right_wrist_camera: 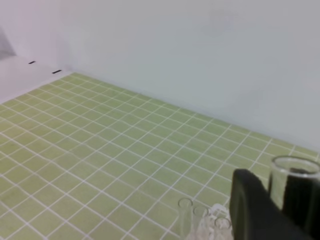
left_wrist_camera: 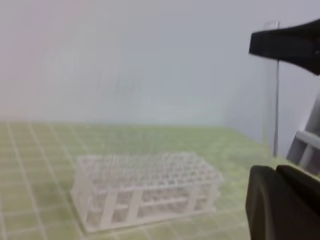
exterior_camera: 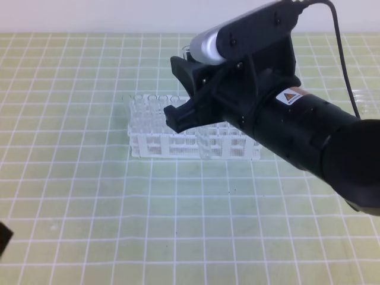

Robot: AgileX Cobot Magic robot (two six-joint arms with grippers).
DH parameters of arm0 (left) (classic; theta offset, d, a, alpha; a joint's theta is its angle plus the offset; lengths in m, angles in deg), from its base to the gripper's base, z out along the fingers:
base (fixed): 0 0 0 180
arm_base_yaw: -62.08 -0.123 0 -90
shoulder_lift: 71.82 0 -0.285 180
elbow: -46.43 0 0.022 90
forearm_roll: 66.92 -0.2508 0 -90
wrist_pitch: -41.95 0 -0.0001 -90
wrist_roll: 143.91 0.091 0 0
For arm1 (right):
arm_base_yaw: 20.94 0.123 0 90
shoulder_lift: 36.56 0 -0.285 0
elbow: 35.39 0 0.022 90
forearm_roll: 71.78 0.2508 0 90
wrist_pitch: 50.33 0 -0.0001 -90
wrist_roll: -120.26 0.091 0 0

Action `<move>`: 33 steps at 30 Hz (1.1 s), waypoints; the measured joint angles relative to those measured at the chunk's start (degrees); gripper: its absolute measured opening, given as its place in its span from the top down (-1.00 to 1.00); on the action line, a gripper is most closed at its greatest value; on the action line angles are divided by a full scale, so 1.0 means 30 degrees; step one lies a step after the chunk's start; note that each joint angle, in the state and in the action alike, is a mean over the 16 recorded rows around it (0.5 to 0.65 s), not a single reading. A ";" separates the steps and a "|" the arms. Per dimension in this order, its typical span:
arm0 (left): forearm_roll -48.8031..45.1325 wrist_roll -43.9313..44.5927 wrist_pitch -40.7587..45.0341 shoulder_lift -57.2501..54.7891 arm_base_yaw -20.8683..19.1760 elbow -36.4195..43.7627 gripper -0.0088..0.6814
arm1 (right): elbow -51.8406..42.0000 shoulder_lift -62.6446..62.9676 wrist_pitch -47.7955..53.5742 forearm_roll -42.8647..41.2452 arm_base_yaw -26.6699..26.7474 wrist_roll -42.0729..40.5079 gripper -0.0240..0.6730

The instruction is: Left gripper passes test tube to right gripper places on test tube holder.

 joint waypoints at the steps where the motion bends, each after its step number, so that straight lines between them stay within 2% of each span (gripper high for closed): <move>1: 0.0043 -0.0003 -0.0516 0.0011 0.0000 0.0419 0.98 | 0.0000 0.0000 0.0033 0.0003 0.0000 0.0000 0.65; 6: 0.0104 -0.0140 -0.2929 0.0013 0.0000 0.2295 0.98 | 0.0000 0.0000 0.0230 0.0019 0.0000 0.0000 0.65; 10: 0.0107 -0.0313 -0.3768 -0.0013 0.0000 0.3312 0.98 | 0.0000 0.0000 0.0383 0.0025 0.0000 -0.0002 0.65; 25: -0.0086 -0.0687 -0.0994 -0.0026 0.0000 0.3892 0.98 | 0.0000 0.0000 0.0599 0.0025 0.0000 -0.0037 0.65; 33: -0.0201 -0.0699 -0.0536 -0.0039 -0.0001 0.3897 0.98 | 0.0000 0.0000 0.0588 0.0025 0.0000 -0.0042 0.65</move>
